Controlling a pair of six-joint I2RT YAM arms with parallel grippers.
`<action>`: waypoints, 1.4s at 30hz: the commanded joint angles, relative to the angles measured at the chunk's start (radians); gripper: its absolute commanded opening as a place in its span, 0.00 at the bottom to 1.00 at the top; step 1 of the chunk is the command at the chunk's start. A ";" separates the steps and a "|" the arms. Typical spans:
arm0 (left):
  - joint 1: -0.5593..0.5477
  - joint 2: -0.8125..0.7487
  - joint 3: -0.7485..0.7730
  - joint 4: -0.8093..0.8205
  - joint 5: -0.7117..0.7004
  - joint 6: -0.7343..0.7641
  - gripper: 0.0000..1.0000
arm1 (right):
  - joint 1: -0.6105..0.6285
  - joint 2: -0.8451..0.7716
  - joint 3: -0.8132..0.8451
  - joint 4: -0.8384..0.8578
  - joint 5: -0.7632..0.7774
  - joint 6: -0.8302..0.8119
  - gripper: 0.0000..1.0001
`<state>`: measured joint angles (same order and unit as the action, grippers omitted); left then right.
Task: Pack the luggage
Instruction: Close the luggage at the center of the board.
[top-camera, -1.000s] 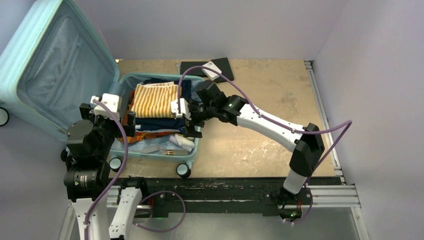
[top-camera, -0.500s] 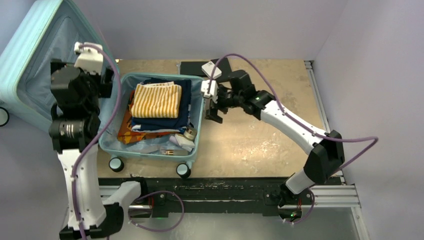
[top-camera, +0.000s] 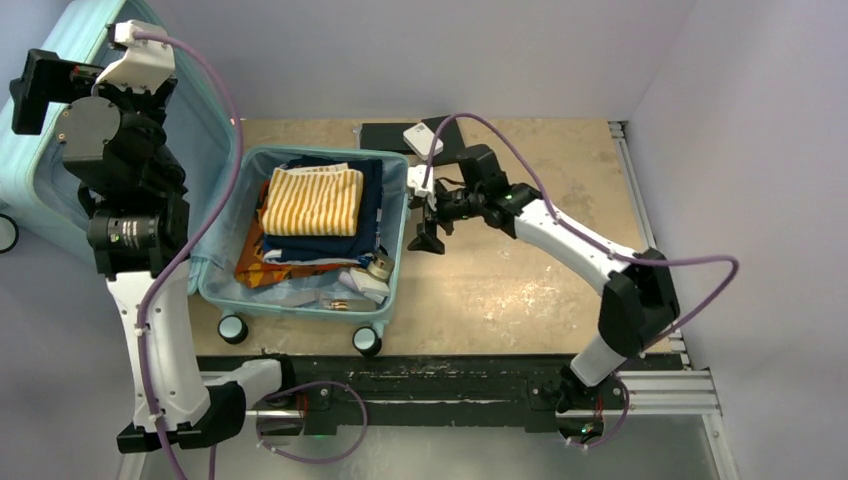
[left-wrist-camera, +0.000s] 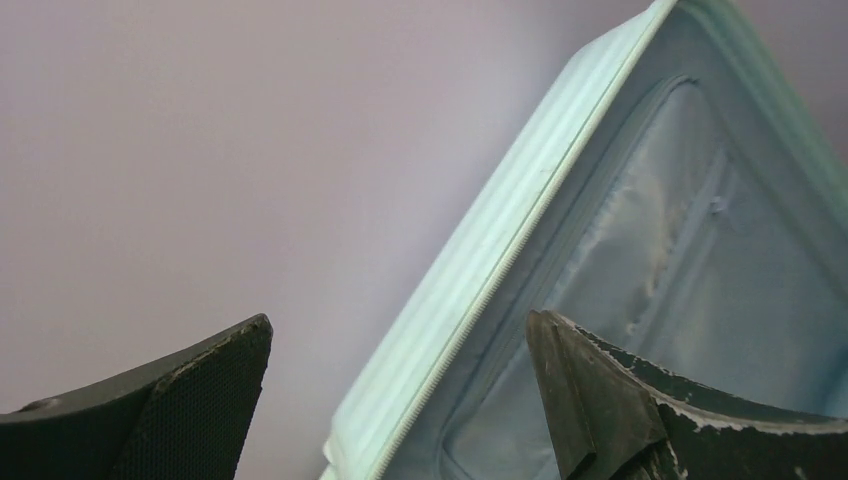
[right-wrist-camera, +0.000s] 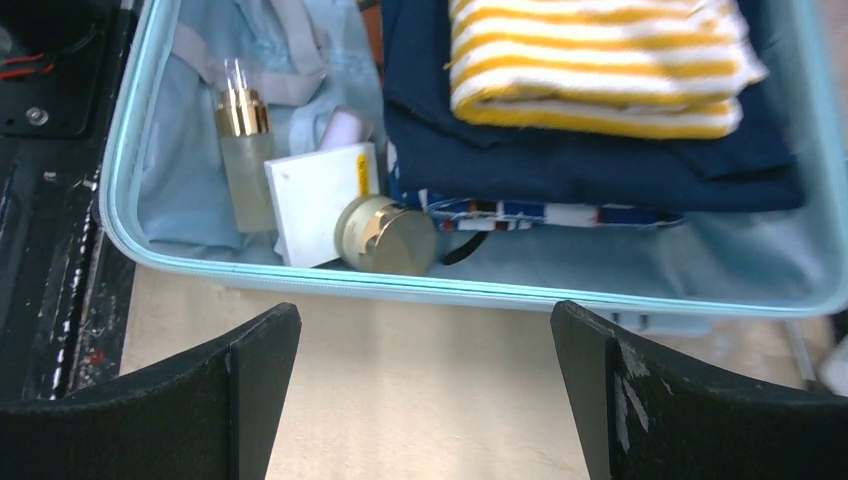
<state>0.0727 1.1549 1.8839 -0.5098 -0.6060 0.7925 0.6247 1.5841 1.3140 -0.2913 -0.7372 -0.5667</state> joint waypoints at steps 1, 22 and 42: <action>0.008 0.041 -0.090 0.251 -0.139 0.292 0.99 | -0.001 0.057 0.027 0.001 -0.090 0.028 0.99; 0.023 0.412 0.409 -0.332 -0.119 0.123 0.94 | -0.001 -0.051 -0.123 0.193 -0.083 0.144 0.99; 0.304 0.441 0.316 -0.248 0.053 0.069 0.95 | -0.002 -0.048 -0.151 0.243 -0.041 0.146 0.99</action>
<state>0.2928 1.6295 2.2517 -0.8257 -0.5919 0.8730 0.6243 1.5558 1.1645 -0.0845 -0.7937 -0.4194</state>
